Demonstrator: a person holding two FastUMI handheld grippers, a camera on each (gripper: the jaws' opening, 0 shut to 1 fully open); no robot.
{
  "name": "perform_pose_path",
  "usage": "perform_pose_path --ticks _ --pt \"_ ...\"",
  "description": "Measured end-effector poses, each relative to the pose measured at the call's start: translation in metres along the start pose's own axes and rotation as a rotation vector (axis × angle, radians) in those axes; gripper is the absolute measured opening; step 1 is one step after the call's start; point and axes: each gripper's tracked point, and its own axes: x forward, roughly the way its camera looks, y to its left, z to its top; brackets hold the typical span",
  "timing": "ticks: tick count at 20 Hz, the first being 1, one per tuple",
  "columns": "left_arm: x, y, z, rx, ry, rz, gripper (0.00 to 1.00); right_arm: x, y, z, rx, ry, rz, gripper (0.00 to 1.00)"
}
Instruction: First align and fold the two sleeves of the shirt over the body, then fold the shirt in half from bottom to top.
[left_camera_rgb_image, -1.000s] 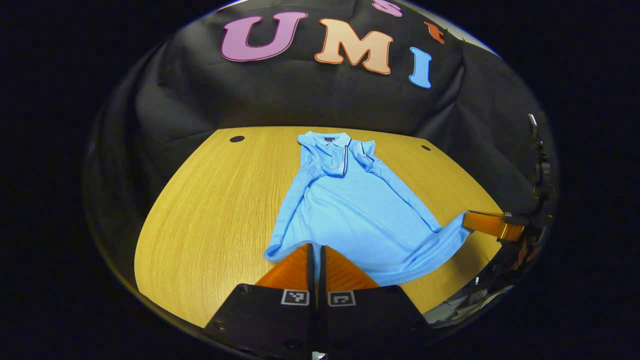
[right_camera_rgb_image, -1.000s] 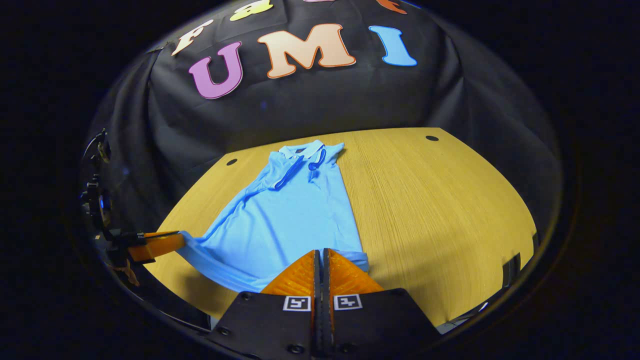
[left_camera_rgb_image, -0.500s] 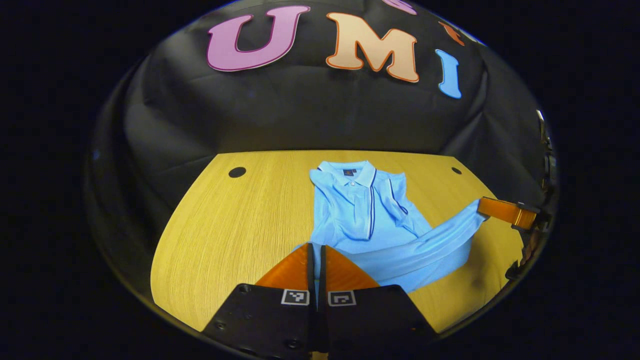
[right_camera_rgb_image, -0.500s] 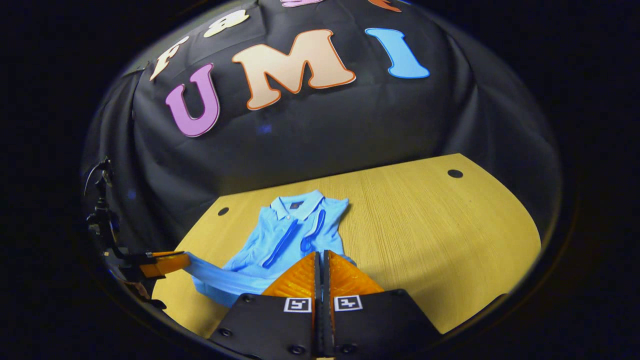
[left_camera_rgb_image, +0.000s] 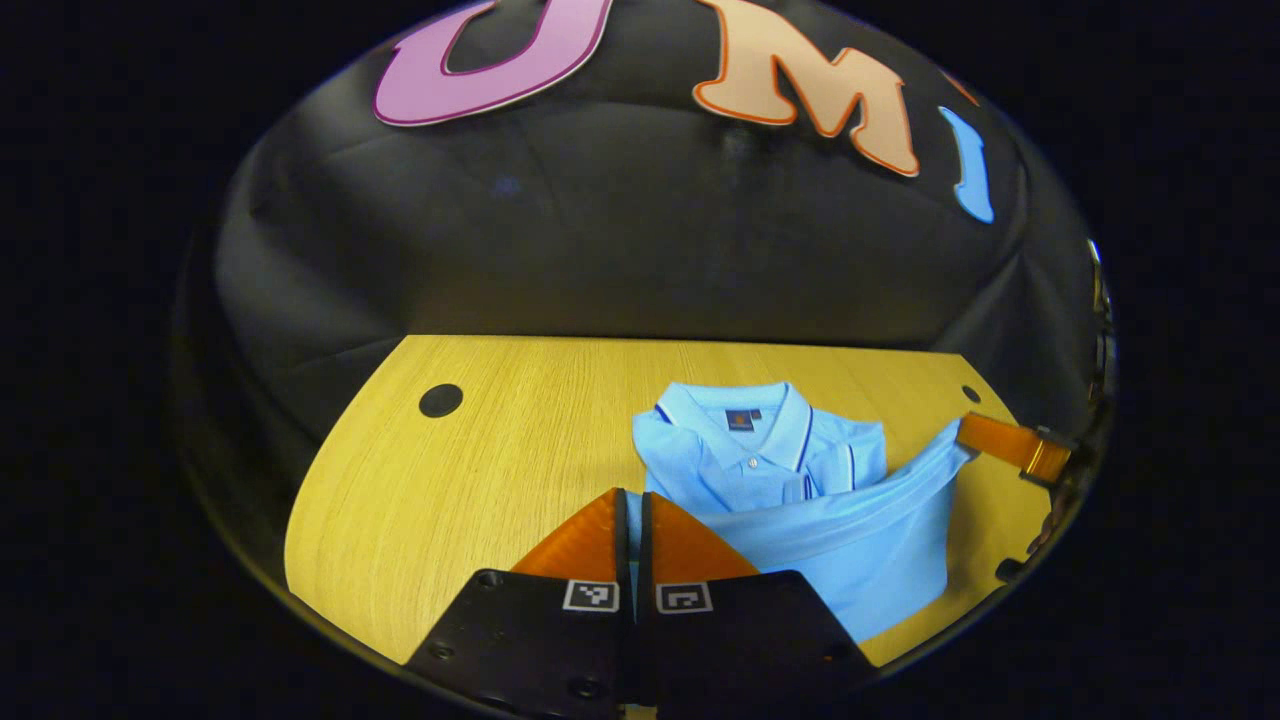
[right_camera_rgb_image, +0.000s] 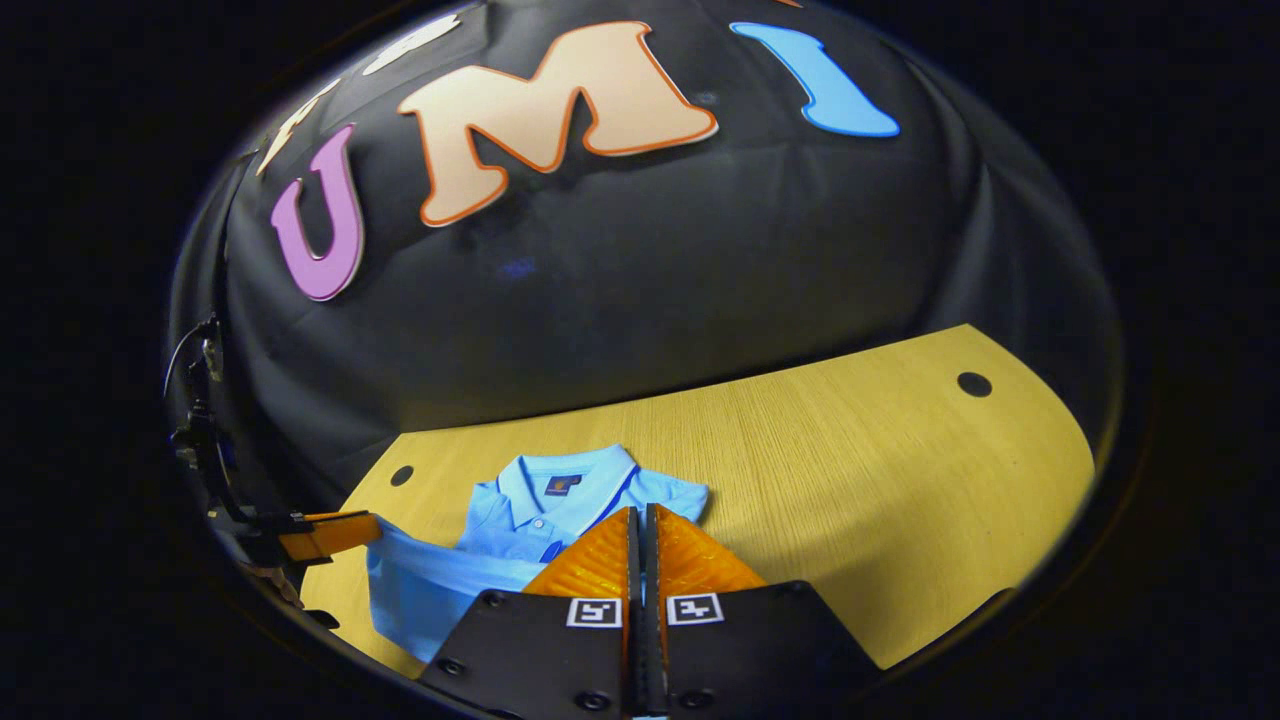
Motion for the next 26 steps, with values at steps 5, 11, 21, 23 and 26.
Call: perform_pose_path --ticks 5,11,21,23,26 --pt "0.055 0.007 -0.012 0.103 0.046 0.065 0.00 0.050 -0.027 -0.031 -0.031 0.105 -0.060 0.03" --pt "0.032 0.000 0.016 0.005 -0.088 0.048 0.68 0.026 -0.023 -0.007 -0.159 -0.008 -0.074 0.96" --pt "-0.169 -0.021 0.104 0.074 -0.485 0.056 0.95 -0.179 0.026 0.083 -0.242 -0.386 -0.086 0.97" --pt "-0.207 -0.026 0.102 0.070 -0.530 0.042 0.95 -0.219 0.033 0.084 -0.225 -0.421 -0.081 0.97" --pt "-0.261 -0.023 0.095 0.072 -0.584 0.045 0.95 -0.264 0.032 0.078 -0.218 -0.474 -0.098 0.97"
